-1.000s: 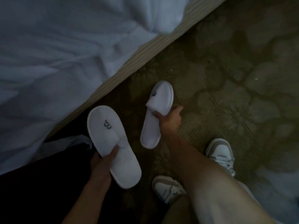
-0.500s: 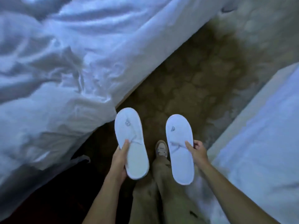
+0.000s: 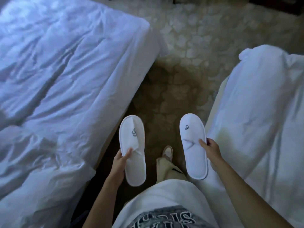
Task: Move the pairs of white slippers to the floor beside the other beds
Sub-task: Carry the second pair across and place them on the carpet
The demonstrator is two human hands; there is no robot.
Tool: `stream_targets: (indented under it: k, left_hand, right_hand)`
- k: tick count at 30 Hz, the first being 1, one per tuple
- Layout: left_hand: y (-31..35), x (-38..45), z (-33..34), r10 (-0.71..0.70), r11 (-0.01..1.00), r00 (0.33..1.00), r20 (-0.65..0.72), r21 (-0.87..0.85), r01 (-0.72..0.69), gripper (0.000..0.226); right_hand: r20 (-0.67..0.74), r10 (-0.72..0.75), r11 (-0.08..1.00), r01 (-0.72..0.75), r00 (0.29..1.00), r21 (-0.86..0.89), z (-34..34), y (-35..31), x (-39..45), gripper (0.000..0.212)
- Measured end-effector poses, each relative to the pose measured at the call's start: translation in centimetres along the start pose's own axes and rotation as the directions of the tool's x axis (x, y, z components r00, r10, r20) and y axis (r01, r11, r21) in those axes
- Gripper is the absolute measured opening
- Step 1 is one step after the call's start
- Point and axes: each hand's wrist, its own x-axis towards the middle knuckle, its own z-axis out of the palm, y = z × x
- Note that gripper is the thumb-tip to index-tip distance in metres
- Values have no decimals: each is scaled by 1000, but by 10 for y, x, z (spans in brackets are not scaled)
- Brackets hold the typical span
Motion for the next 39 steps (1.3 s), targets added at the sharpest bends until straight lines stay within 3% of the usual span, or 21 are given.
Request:
stream_targets:
  k: [3,6,10,15,20,23,26,28,31,35,39]
  left_hand:
    - [57,29,44,45,999,998,-44,8,-45,45]
    - [121,65,95,111,991,994,10,78,-111,45]
    - [196,116,166,177,975,977,119,111,-190,66]
    - [247,183,255,122,974,966,228,161,-161,48]
    - [329,268,365,12,951,943,334,288,-114,50]
    - [406,303,438,19,920,923,384,355,-166,47]
    - [487,331,516,65,870,875,479,402,-285,42]
    - [527,347,567,105,843,851,515,407,-350,27]
    - [565,366,637,113,838,821,559,391,-381,15]
    - [587,398,706,35,847,850,525,436,-304,40]
    - [607,413,772,9,817,871,491,499,-290,34]
  right_hand:
    - [-13,-16,995,18,1000,102,-15,-57,32,36]
    - [-11,-54,988,55,999,148,-37,-112,62,46]
    - [-46,-46,976,55,998,213,-72,-158,100,43]
    - [-183,157,928,-81,970,365,-114,-170,156,42]
    - [-310,276,889,-120,910,442,-162,-228,231,40]
    - [-333,281,885,-108,900,454,-193,-291,268,42]
    - [-411,224,898,-23,884,439,-225,-360,300,30]
    - [-433,200,895,15,879,445,-246,-394,325,29]
    - [-433,210,886,17,877,464,-275,-429,368,38]
    - [-410,248,864,-9,878,503,-311,-456,431,42]
    - [-368,315,790,-26,875,613,-361,-492,488,46]
